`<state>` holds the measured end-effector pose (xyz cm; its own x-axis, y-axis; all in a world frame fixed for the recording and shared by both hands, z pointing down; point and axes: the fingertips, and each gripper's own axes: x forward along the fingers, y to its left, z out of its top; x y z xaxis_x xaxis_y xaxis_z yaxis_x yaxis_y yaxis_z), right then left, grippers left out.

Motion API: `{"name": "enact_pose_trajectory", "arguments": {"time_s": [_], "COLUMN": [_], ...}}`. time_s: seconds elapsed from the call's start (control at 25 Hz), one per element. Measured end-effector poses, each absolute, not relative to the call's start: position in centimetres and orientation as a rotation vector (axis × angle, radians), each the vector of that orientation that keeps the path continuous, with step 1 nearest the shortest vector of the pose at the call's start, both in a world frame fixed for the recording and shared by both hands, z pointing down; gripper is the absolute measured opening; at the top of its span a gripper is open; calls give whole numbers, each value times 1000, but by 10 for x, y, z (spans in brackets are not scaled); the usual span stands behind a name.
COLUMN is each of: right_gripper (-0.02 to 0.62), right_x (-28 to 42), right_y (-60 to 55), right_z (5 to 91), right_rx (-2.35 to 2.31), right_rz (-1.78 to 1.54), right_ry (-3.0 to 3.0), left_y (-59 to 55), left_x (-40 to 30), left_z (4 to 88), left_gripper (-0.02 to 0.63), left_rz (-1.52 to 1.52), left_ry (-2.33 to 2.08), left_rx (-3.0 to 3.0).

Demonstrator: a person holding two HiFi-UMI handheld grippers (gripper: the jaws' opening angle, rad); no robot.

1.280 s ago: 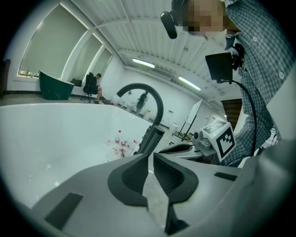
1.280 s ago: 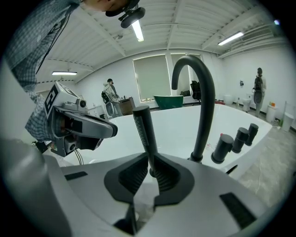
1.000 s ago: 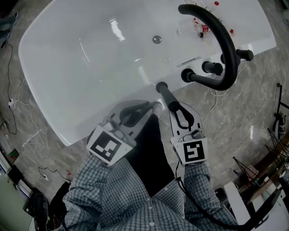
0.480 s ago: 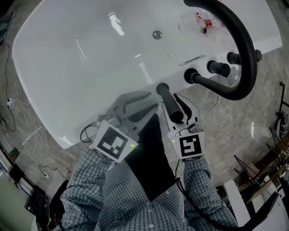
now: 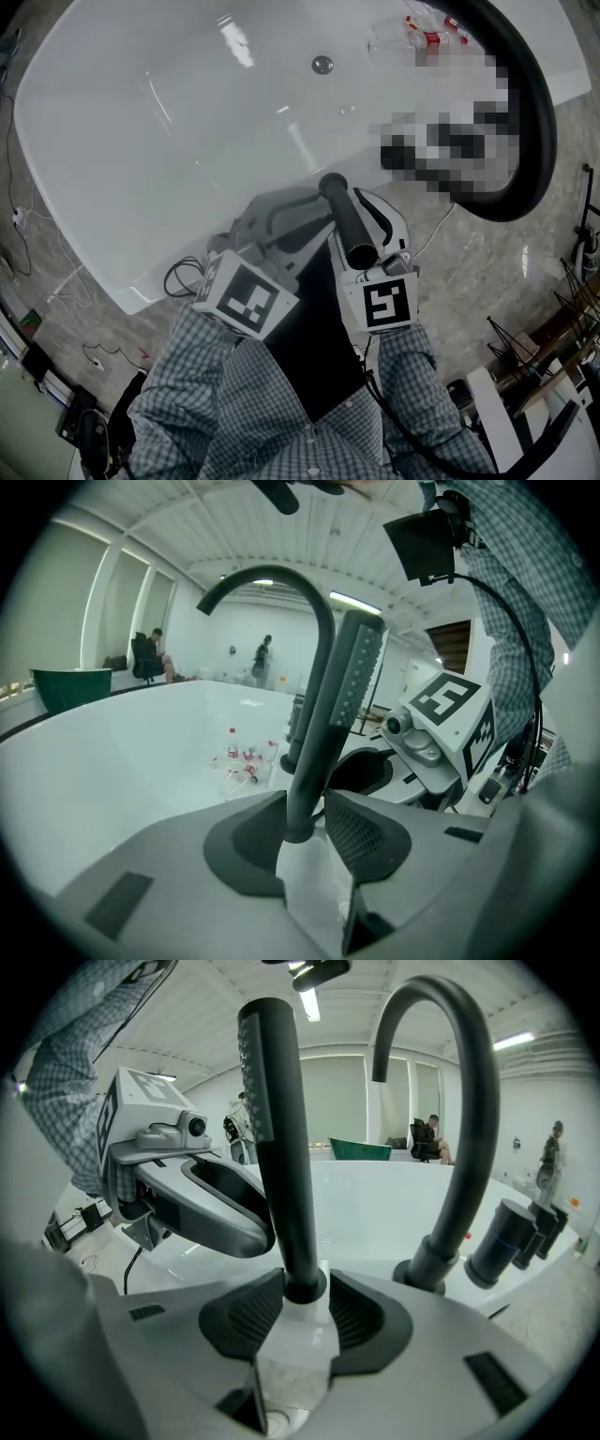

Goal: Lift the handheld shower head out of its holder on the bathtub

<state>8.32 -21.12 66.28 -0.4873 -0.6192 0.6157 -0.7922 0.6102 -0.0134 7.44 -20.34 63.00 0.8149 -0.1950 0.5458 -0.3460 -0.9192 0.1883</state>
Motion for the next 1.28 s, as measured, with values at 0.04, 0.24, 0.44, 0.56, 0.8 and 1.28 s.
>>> {"name": "enact_pose_trajectory", "arguments": {"time_s": [0.04,0.24,0.44,0.56,0.8,1.28], "right_gripper": [132,132,130,130,126,123], "right_x": [82,76,72,72,72,71], "right_y": [-212,-217,-220,-221,-220,-223], "right_z": [663,666,669,671,673,662], "right_rx": [1097,1093,1093,1098,1103,1112], "right_rz": [380,376,375,371,364,371], "right_ry": [-2268,-2273,-2281,-2273,-2267,-2291], "left_y": [-204,-206,-205,-206,-207,-210], "left_x": [75,76,80,86,86,85], "left_z": [630,631,632,633,634,624], "left_gripper": [100,106,107,106,106,107], "left_rz": [779,809,803,794,785,767], "left_ry": [-410,-399,-392,-389,-386,-421], "left_rx": [2727,2757,2757,2765,2772,2791]}}
